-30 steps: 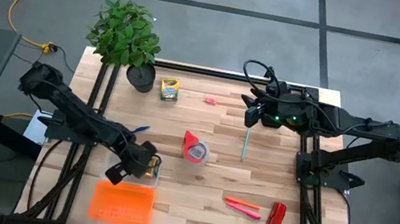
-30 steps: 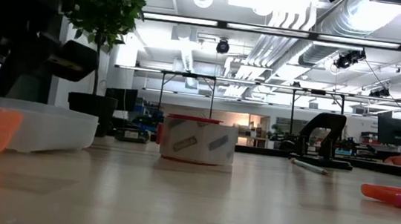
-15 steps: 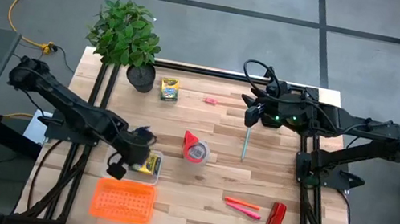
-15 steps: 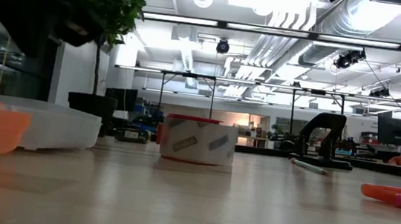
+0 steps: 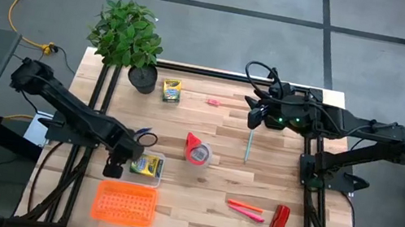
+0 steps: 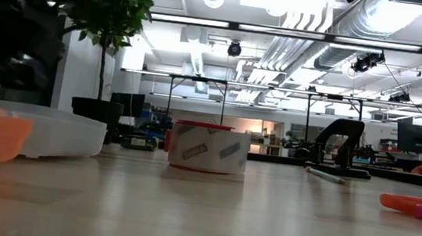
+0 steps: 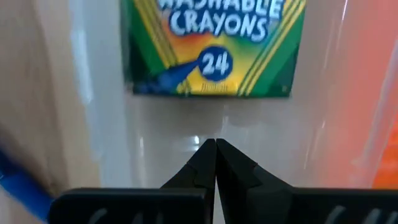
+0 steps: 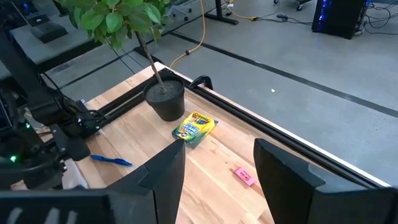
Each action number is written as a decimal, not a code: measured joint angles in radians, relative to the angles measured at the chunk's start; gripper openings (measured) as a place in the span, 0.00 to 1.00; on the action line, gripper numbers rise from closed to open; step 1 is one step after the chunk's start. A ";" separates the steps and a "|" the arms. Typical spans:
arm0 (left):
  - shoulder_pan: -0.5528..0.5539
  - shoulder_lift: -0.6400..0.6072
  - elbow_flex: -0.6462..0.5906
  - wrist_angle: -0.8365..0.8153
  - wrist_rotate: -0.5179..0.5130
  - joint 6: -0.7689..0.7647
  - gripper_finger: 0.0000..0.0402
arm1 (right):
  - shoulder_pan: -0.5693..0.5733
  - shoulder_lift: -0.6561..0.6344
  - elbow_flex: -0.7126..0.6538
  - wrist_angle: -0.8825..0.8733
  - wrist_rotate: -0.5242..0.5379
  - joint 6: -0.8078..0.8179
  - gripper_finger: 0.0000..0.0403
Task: Pack school essentials
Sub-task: Put the yellow crayon box into the orange supply box
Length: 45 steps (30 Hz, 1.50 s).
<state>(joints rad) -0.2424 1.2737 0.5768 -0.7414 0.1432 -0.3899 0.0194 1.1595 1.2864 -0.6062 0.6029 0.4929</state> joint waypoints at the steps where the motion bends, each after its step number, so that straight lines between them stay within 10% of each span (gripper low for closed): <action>1: 0.000 0.005 0.000 0.014 0.002 0.000 0.00 | 0.000 0.000 0.000 0.000 0.000 0.001 0.46; 26: 0.015 0.001 0.001 0.072 0.063 -0.052 0.00 | 0.000 0.000 0.000 -0.008 0.000 0.005 0.46; 36: 0.118 -0.330 0.080 0.133 0.079 -0.067 0.00 | 0.000 0.000 0.000 -0.012 -0.011 -0.031 0.46; 45: 0.233 -0.601 0.163 0.602 -0.241 0.171 0.00 | 0.000 0.000 -0.004 -0.013 -0.130 -0.163 0.46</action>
<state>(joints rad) -0.0092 0.6731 0.7399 -0.1392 -0.0979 -0.2193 0.0193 1.1591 1.2821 -0.6193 0.4732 0.3304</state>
